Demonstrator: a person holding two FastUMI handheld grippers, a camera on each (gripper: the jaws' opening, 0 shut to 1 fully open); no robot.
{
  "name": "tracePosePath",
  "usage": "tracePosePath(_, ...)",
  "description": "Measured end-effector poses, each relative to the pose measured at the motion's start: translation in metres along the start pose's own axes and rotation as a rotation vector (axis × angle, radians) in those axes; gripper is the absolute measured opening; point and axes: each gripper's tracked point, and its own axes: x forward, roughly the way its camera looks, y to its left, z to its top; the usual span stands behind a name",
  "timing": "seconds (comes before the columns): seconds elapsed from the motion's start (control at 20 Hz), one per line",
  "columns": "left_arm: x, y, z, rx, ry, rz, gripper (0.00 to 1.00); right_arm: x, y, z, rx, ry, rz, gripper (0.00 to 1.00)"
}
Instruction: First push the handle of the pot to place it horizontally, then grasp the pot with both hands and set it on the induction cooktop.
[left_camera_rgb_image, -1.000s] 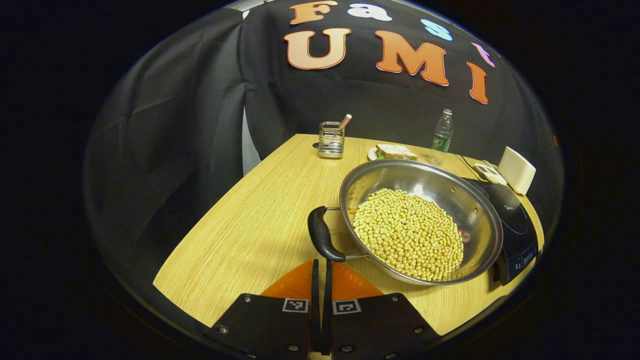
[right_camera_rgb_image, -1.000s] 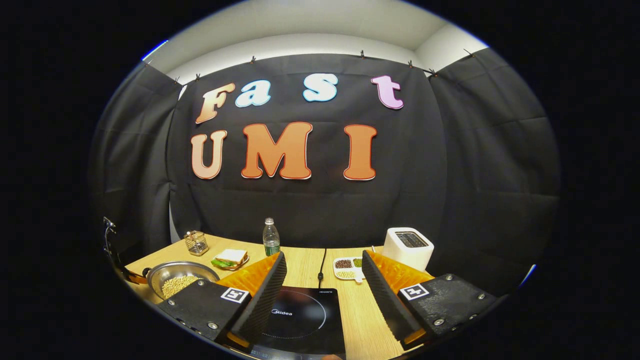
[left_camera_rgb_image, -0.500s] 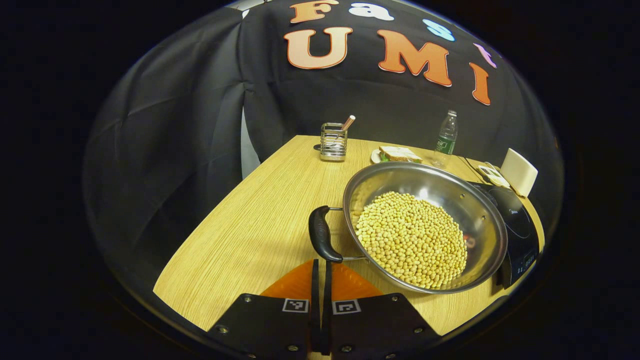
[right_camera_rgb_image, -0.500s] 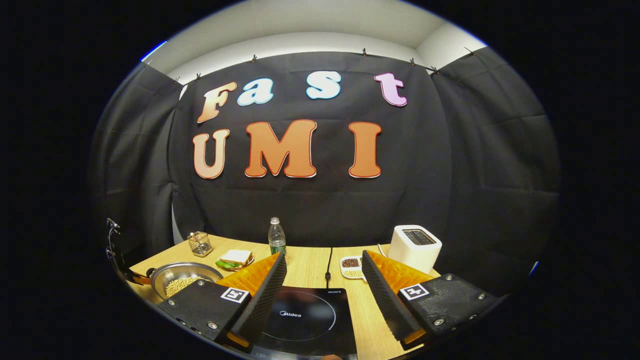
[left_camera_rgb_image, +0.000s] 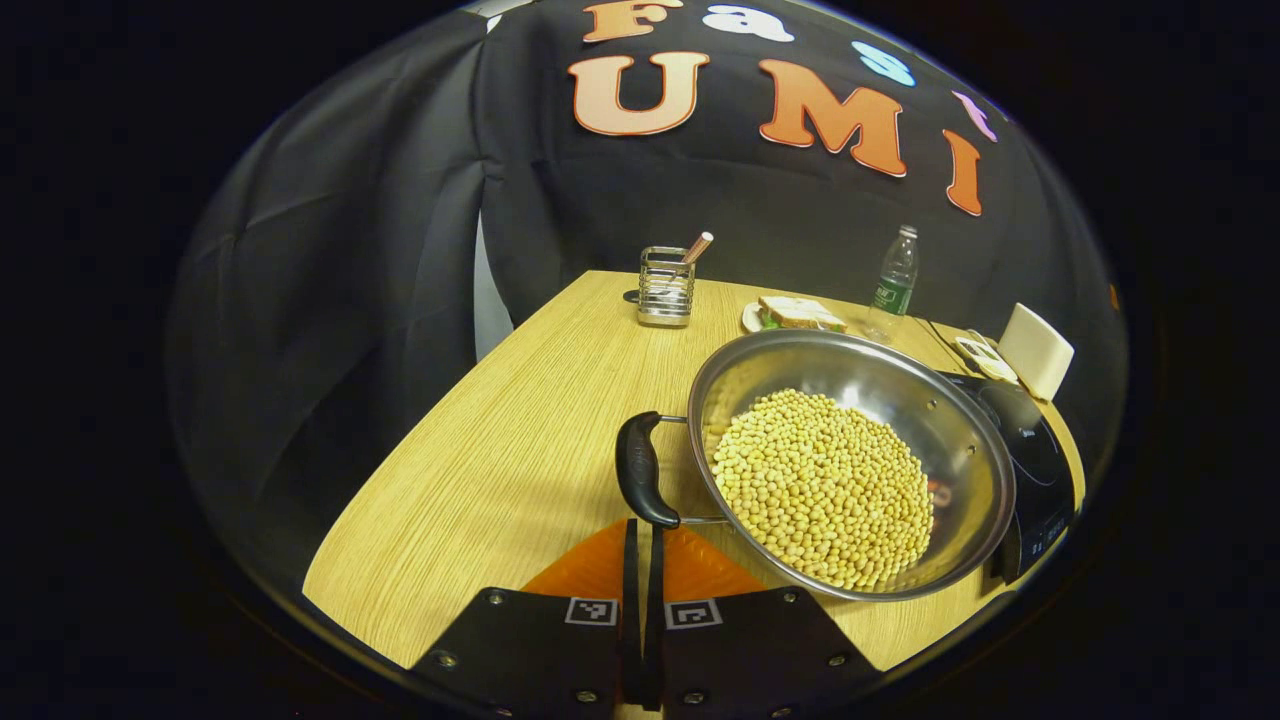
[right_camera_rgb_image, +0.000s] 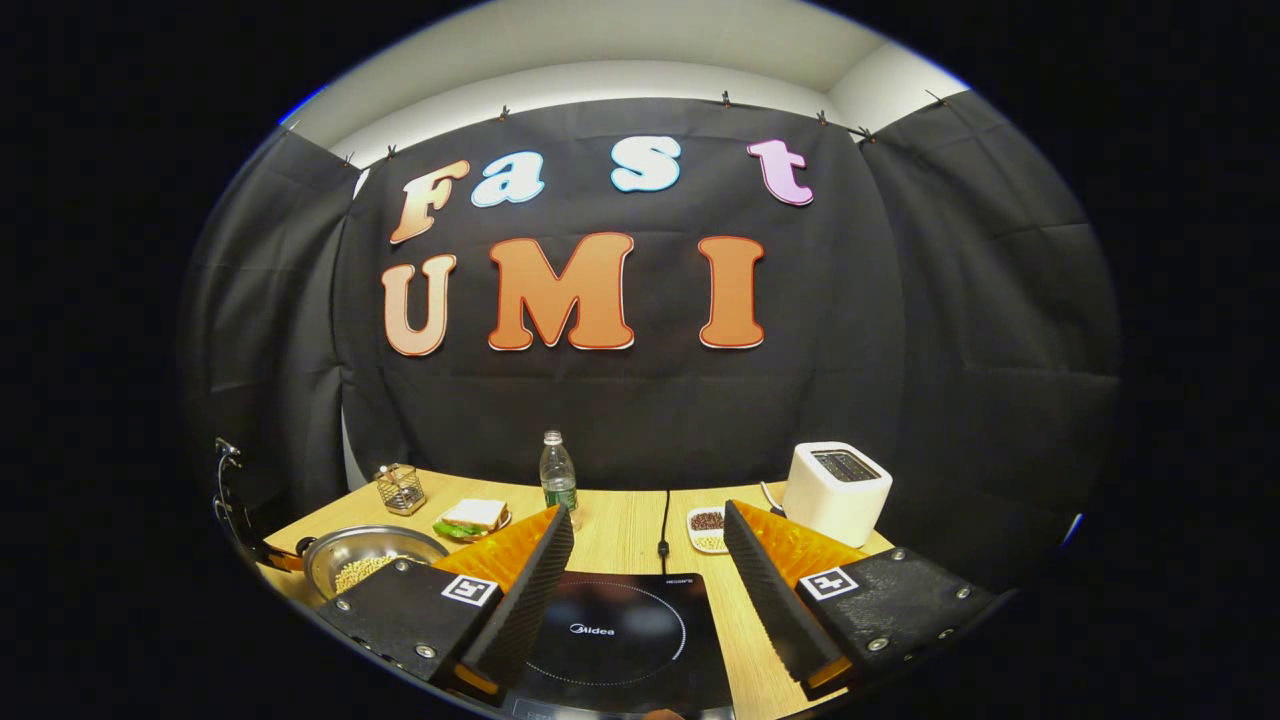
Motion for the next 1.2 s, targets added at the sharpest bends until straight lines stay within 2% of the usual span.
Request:
tracePosePath(0.75, 0.024, 0.005, 0.015, 0.016, -0.011, -0.005, 0.03, 0.008, 0.025, -0.025, 0.019, 0.051, -0.001, 0.94)
tracePosePath(1.2, 0.024, 0.007, 0.017, -0.005, -0.030, -0.021, 0.02, 0.014, 0.076, -0.052, -0.007, 0.104, 0.040, 0.94)
